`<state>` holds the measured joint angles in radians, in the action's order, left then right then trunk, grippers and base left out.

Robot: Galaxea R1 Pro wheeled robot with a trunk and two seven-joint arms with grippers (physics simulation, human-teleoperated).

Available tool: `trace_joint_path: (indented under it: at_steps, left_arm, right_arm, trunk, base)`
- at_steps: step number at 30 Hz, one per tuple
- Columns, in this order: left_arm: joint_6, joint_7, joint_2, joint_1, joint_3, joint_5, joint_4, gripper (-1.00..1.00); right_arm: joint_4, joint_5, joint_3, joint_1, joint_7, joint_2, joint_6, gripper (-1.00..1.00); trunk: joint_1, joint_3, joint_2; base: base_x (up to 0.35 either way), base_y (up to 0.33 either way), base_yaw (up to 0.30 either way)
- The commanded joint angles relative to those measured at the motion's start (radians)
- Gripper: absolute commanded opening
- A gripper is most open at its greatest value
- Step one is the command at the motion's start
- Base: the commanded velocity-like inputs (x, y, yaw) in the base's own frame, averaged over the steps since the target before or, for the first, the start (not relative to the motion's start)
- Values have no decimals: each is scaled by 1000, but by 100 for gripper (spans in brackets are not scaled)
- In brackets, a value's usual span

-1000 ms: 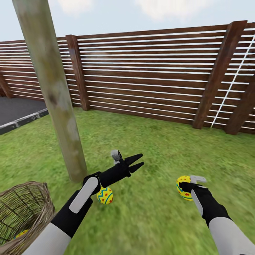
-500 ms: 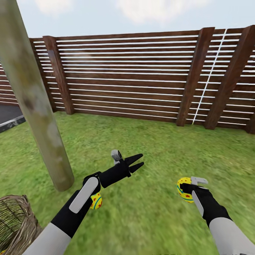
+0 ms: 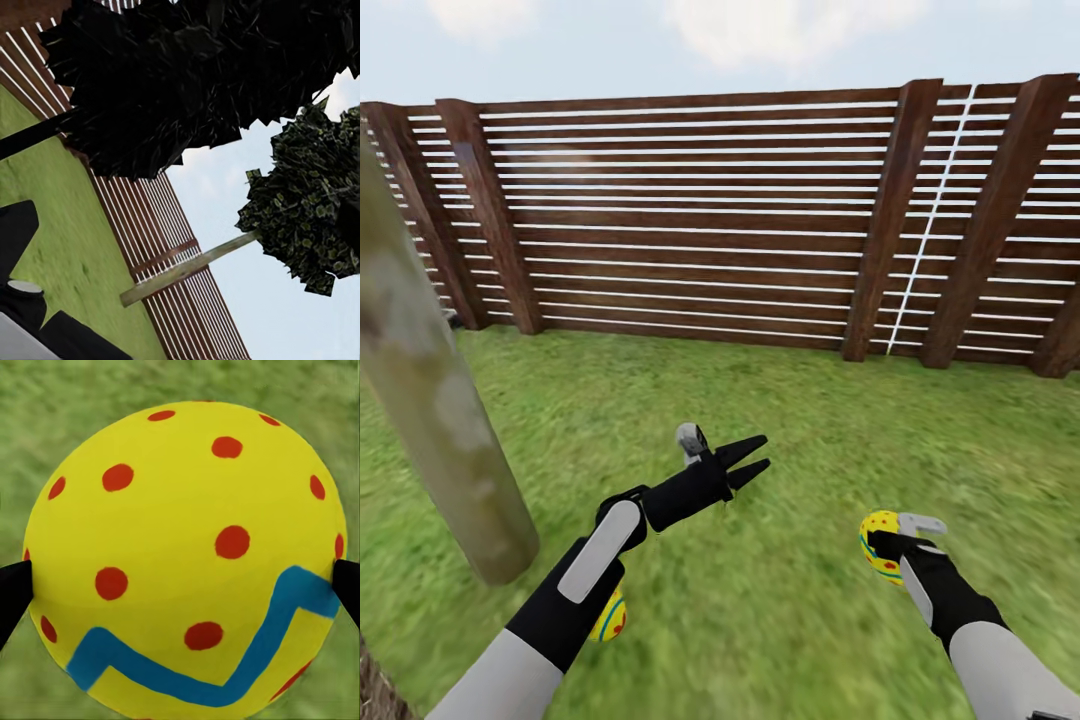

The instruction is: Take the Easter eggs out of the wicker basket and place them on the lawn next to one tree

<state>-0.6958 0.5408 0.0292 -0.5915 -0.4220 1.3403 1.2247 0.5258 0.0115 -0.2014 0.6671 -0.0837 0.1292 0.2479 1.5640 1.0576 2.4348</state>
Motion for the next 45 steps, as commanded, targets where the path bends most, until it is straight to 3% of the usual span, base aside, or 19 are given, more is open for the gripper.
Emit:
trace_joint_path:
  at_steps: [1,7,10,18,20,24,36,40,45]
  left_arm:
    - [-6,-1,2,-1,0,7,-1,100]
    - [-6,-1,4,-1,0,7,-12,100]
    - [-6,0,21,-2,-4,5,-41,100]
    - [-5,1,22,-2,-4,5,-41,100]
    - [6,1,21,-2,-4,5,-41,100]
    - [10,1,22,-2,-5,5,-41,100]
    - [53,1,22,-2,-27,7,-42,100]
    - [53,1,21,-2,-27,7,-42,100]
    - [53,1,21,-2,-27,7,-42,100]
  right_arm:
    - [5,1,-1,0,-2,0,4,-100]
    - [9,-1,-3,0,-2,-1,2,-100]
    - [8,-1,-3,0,-2,-2,2,-100]
    - [6,1,-1,0,-4,-5,2,-100]
    - [-3,2,15,0,-7,-12,7,-100]
    - [-9,4,111,0,-5,-13,8,-100]
    - [-26,4,122,0,-5,-13,4,-100]
    - [-30,26,122,0,-5,-13,4,-100]
    - [-39,86,124,0,0,-14,6,-100]
  trunk:
    - [0,1,0]
    - [0,1,0]
    - [0,1,0]
    - [0,1,0]
    - [0,1,0]
    - [0,1,0]
    - [0,4,0]
    - [0,6,0]
    - [0,8,0]
  base:
    - [340,0,0]
    - [340,0,0]
    - [340,0,0]
    - [224,0,133]
    - [2,0,293]
    - [0,0,293]
    - [-107,-93,293]
    - [-174,-61,293]
    - [-8,-2,293]
